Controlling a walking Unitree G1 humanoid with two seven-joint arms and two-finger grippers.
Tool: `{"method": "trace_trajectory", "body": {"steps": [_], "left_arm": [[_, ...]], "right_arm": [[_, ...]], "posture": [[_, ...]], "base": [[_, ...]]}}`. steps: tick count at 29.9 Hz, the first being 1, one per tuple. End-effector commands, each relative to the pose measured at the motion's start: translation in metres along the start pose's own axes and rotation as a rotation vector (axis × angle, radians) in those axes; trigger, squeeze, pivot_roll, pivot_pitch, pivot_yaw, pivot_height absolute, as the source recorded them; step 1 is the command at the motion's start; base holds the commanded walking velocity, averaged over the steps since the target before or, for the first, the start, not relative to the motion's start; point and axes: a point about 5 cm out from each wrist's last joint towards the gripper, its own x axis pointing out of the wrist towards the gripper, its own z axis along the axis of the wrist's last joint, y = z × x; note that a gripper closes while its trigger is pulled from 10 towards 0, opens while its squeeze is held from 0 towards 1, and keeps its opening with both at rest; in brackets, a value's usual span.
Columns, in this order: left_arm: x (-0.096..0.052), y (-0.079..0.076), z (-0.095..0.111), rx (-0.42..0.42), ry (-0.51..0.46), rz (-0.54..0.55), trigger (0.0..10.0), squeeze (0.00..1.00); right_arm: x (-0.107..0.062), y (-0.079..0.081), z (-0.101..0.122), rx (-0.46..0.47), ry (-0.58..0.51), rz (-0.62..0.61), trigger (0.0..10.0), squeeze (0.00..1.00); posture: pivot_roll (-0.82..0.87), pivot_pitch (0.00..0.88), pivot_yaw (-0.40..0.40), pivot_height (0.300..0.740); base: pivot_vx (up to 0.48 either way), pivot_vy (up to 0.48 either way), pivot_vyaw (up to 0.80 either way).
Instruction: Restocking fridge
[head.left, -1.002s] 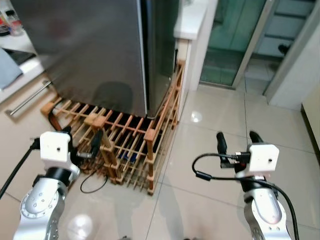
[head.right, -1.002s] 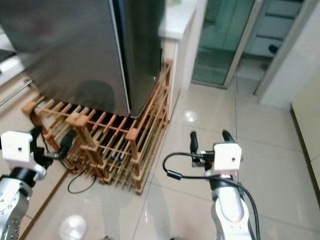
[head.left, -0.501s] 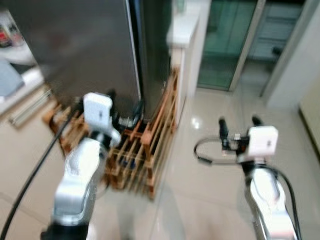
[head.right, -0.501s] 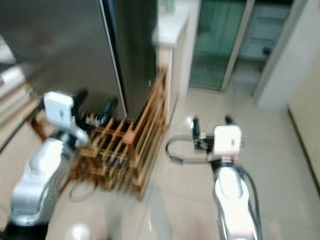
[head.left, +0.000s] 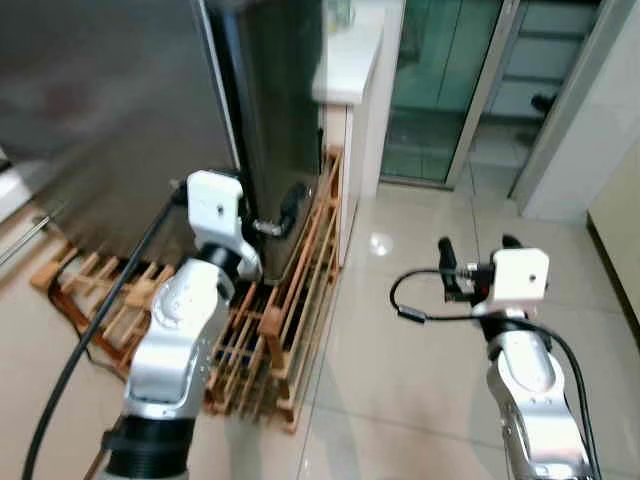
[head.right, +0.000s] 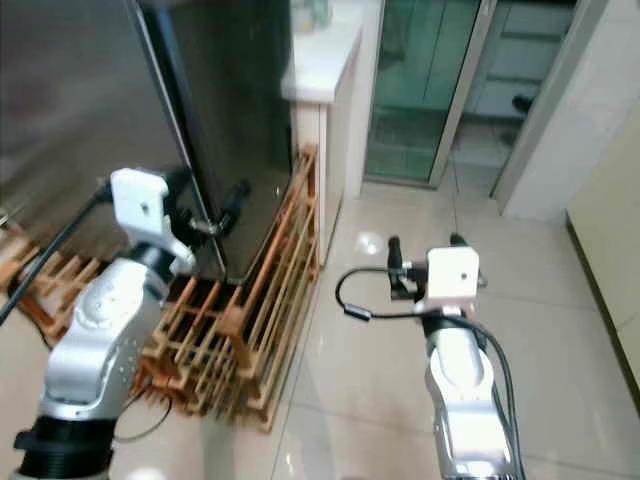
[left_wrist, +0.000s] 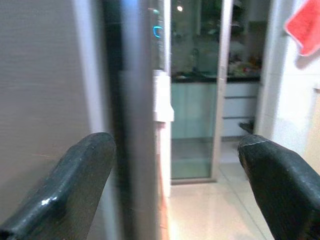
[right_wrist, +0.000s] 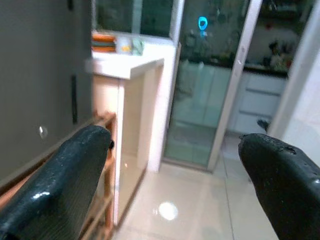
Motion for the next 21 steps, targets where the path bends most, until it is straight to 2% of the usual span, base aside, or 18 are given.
{"method": "trace_trajectory", "body": {"steps": [1,7,8,9,10,12,15,21], "left_arm": [[-0.003,0.010,-0.003,0.015,0.021,0.048,10.0,0.00],[0.004,0.007,-0.003,0.033,0.025,0.050,10.0,0.00],[0.007,0.005,-0.005,0.074,0.052,0.043,10.0,0.00],[0.007,0.005,-0.005,0.074,0.052,0.043,10.0,0.00],[0.014,0.001,-0.013,0.124,0.111,0.031,10.0,0.00],[0.020,-0.002,-0.018,0.105,0.143,0.017,10.0,0.00],[0.021,-0.004,-0.016,0.092,0.136,0.005,10.0,0.00],[0.034,-0.019,-0.014,0.068,0.121,-0.033,10.0,0.00]], "right_arm": [[-0.001,0.006,-0.005,0.012,0.023,0.024,10.0,0.00],[0.003,0.006,-0.006,0.006,0.026,0.036,10.0,0.00],[0.004,0.006,-0.006,0.005,0.023,0.039,10.0,0.00],[0.004,0.006,-0.006,0.005,0.023,0.039,10.0,0.00],[0.008,0.006,-0.004,0.004,0.018,0.042,10.0,0.00],[0.012,0.006,-0.003,0.008,0.015,0.041,10.0,0.00],[0.013,0.007,-0.003,0.009,0.013,0.043,10.0,0.00],[0.018,0.009,-0.003,0.022,0.010,0.036,10.0,0.00]], "posture": [[-0.06,0.000,0.018,0.740],[-0.08,0.000,0.018,0.740],[-0.08,0.000,0.018,0.740],[-0.08,0.000,0.018,0.740],[-0.08,0.000,0.018,0.740],[-0.08,0.000,0.019,0.740],[-0.07,0.000,0.018,0.740],[-0.08,0.000,0.017,0.740]], "base": [[0.000,0.000,0.00],[0.000,0.000,0.00],[0.000,0.000,0.00],[0.000,0.000,0.00],[0.000,0.000,0.00],[0.000,0.000,0.00],[0.000,0.000,0.00],[0.000,0.000,0.00]]}}
